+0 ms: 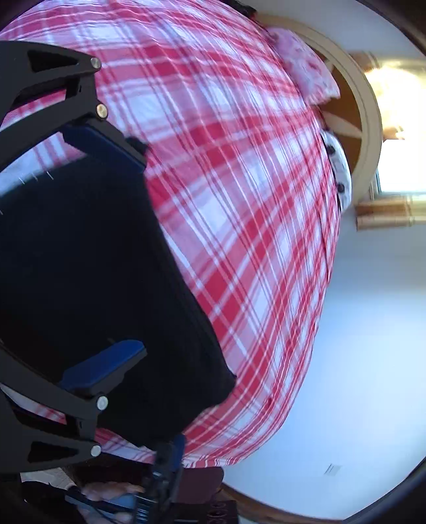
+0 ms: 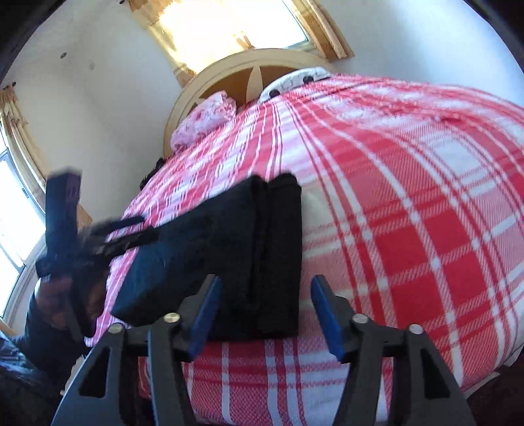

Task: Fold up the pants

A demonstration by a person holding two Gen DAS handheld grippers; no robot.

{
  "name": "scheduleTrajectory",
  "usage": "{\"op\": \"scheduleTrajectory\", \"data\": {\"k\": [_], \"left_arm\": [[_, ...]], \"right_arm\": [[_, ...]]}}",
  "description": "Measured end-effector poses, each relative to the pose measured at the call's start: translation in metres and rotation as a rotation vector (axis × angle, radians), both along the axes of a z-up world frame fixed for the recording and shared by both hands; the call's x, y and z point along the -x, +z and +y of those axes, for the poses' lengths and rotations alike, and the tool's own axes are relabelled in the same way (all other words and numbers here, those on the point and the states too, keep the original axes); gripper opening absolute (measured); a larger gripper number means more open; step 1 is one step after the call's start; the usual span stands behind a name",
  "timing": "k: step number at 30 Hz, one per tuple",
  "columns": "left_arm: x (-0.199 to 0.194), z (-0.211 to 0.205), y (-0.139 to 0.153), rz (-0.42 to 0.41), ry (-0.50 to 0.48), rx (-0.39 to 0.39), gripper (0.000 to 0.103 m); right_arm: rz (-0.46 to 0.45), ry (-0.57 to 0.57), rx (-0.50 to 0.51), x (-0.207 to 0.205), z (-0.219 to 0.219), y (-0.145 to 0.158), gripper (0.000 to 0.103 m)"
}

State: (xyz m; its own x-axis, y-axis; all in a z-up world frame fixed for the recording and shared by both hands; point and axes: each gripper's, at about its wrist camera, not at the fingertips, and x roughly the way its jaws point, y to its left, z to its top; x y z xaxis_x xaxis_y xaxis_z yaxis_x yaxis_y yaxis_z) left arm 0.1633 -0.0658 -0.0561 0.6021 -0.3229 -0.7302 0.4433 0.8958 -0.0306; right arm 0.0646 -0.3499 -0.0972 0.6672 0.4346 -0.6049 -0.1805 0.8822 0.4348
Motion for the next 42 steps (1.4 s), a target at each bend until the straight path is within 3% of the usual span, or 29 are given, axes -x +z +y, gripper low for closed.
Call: {"op": "scheduleTrajectory", "data": {"k": [2,8,18,22,26,29,31,32,33,37,39,42], "left_arm": [[0.005,0.02,-0.005,0.006,0.054,-0.011,0.103],[0.011,0.057,-0.033,0.091,0.151,0.023,0.103],[0.01,0.057,-0.06,0.151,0.174,0.128,0.103],[0.012,0.051,-0.06,0.138,0.178,0.117,0.103],[0.009,0.05,-0.065,0.158,0.216,0.122,0.103],[0.01,0.049,-0.063,0.165,0.21,0.115,0.103],[0.014,0.051,-0.061,0.161,0.192,0.143,0.096],[0.016,0.053,-0.06,0.158,0.184,0.161,0.081],[0.019,0.053,-0.058,0.163,0.152,0.2,0.06],[0.027,0.052,-0.053,0.129,0.137,0.22,0.027],[0.028,0.06,-0.051,0.133,0.146,0.257,0.017],[0.033,0.068,-0.045,0.12,0.153,0.286,0.015]], "right_arm": [[-0.012,-0.008,-0.008,-0.007,-0.002,0.006,0.072],[0.015,-0.018,-0.036,-0.038,-0.002,0.003,0.072],[0.021,0.02,-0.035,-0.055,0.016,-0.004,0.072],[0.001,0.036,0.021,-0.054,0.025,-0.006,0.072],[0.014,0.037,-0.024,-0.055,0.019,-0.011,0.072],[0.02,0.046,0.038,-0.054,0.028,-0.012,0.071],[0.002,0.078,0.076,-0.05,0.037,-0.007,0.041],[-0.004,0.099,0.063,-0.048,0.039,-0.004,0.037],[-0.019,0.109,0.058,-0.046,0.041,-0.002,0.035],[-0.046,0.12,0.095,-0.041,0.047,0.007,0.033],[-0.069,0.13,0.097,-0.039,0.05,0.016,0.033],[-0.117,0.159,0.12,-0.035,0.061,0.036,0.032]]}}
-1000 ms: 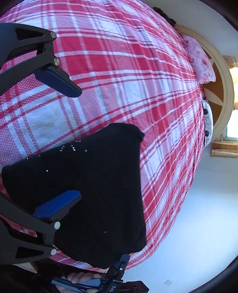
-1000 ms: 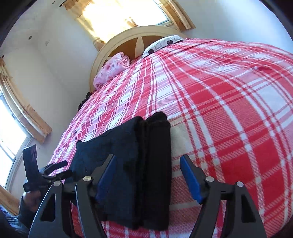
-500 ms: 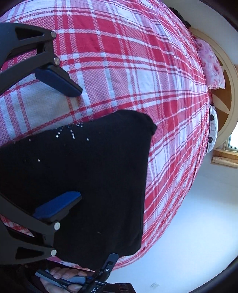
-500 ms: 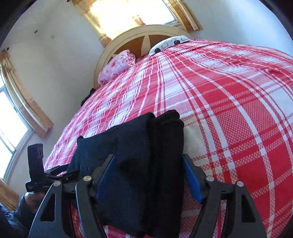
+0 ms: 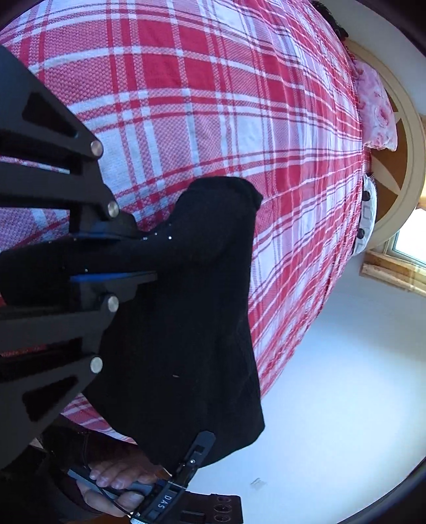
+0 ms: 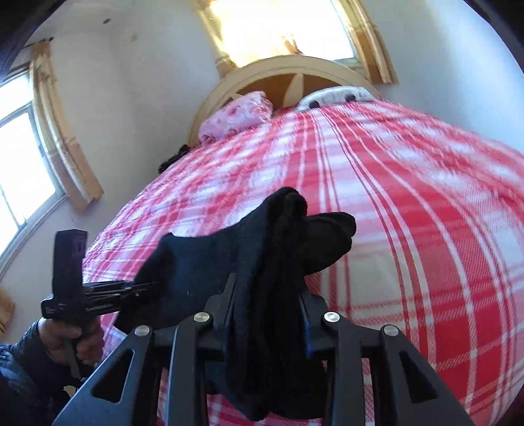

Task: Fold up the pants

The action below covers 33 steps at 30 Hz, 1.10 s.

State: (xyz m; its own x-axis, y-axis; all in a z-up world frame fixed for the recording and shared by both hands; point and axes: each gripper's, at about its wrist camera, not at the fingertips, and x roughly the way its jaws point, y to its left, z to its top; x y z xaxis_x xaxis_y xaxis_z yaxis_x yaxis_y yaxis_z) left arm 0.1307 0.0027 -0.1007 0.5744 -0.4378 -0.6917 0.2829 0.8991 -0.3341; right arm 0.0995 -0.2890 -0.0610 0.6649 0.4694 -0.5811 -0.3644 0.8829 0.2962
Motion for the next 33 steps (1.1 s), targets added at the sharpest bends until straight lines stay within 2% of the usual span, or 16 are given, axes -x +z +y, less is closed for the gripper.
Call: {"op": "scheduleTrajectory", "data": {"k": [7,14,19,25,33], "left_arm": [[0.017,0.041,0.032,-0.102,0.093,-0.012,0.015],[0.025,0.097,0.055,-0.174,0.269,-0.144,0.015],[0.026,0.135,0.052,-0.166,0.371,-0.183,0.015],[0.025,0.167,0.041,-0.143,0.462,-0.213,0.015],[0.022,0.199,0.034,-0.122,0.539,-0.229,0.015]], "right_arm": [[-0.027,0.096,0.06,-0.022,0.038,0.03,0.032],[-0.059,0.275,0.067,-0.084,0.123,0.051,0.032],[-0.055,0.379,0.074,-0.116,0.19,0.051,0.032],[-0.043,0.466,0.108,-0.135,0.254,0.042,0.032],[-0.023,0.526,0.138,-0.154,0.307,0.025,0.032]]}}
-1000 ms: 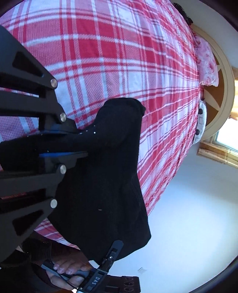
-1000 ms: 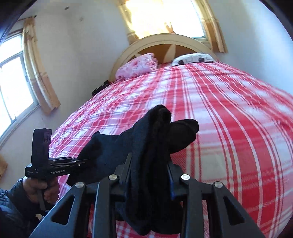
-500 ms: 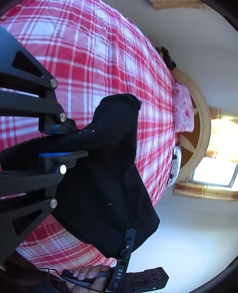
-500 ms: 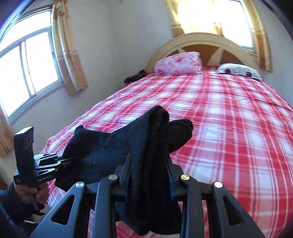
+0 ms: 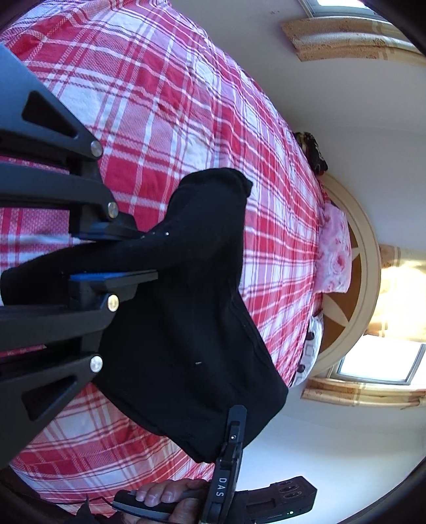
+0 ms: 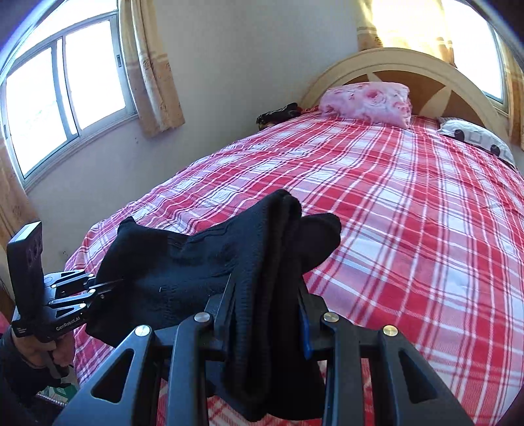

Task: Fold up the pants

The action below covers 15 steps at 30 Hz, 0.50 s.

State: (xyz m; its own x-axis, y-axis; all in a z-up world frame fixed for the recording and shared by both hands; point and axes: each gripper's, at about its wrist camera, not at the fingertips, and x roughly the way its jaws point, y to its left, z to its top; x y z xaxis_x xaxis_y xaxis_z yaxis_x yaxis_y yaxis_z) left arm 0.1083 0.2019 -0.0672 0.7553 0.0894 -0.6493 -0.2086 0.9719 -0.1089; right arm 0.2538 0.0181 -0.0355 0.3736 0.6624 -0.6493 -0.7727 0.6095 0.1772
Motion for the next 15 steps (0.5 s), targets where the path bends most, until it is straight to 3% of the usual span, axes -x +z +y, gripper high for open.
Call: {"op": "scheduleTrajectory", "data": {"k": [15], "left_arm": [[-0.005,0.038,-0.025,0.067,0.094,0.023,0.015]], "right_arm": [[0.054,0.079,0.059,-0.025,0.07,-0.043,0.032]]}}
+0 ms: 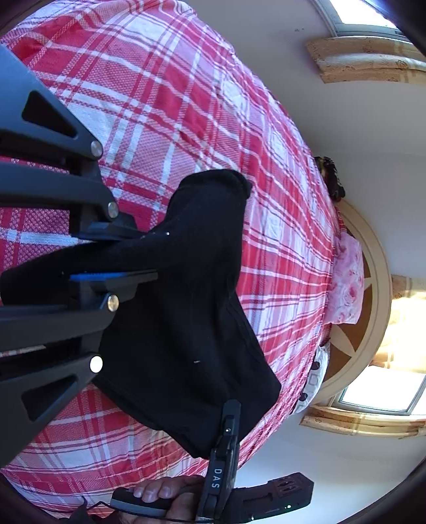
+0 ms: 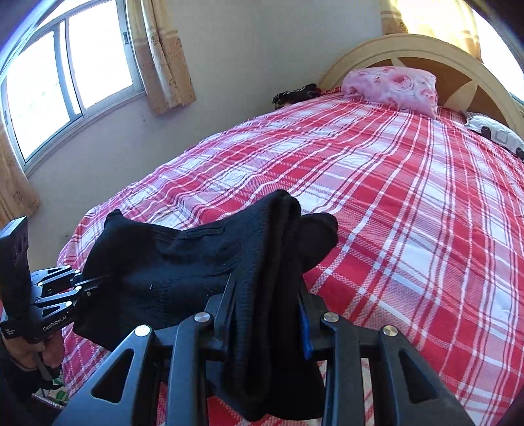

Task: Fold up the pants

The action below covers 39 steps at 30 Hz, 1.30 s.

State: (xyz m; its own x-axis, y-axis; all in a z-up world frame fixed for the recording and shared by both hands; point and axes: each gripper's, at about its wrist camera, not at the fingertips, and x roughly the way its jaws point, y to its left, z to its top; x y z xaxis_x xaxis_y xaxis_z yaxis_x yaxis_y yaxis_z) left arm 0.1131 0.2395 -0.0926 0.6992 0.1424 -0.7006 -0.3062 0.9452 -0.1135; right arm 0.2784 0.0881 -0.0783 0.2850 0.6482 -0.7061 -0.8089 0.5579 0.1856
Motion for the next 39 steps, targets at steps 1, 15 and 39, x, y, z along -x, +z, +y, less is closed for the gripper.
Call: {"op": "scheduleTrajectory", "data": {"k": [1,15,39], "left_arm": [[-0.001,0.001,-0.002,0.005,0.001,0.001,0.015],[-0.006,0.001,-0.017,0.029,0.025,-0.023,0.03],[0.007,0.011,-0.012,0.009,0.095,0.007,0.089]], "right_arm": [[0.009,0.0,0.007,-0.003,0.002,-0.004,0.032],[0.072,-0.034,0.044,-0.016,0.001,-0.04,0.032],[-0.083,-0.18,0.117,-0.001,-0.014,-0.036,0.065]]}}
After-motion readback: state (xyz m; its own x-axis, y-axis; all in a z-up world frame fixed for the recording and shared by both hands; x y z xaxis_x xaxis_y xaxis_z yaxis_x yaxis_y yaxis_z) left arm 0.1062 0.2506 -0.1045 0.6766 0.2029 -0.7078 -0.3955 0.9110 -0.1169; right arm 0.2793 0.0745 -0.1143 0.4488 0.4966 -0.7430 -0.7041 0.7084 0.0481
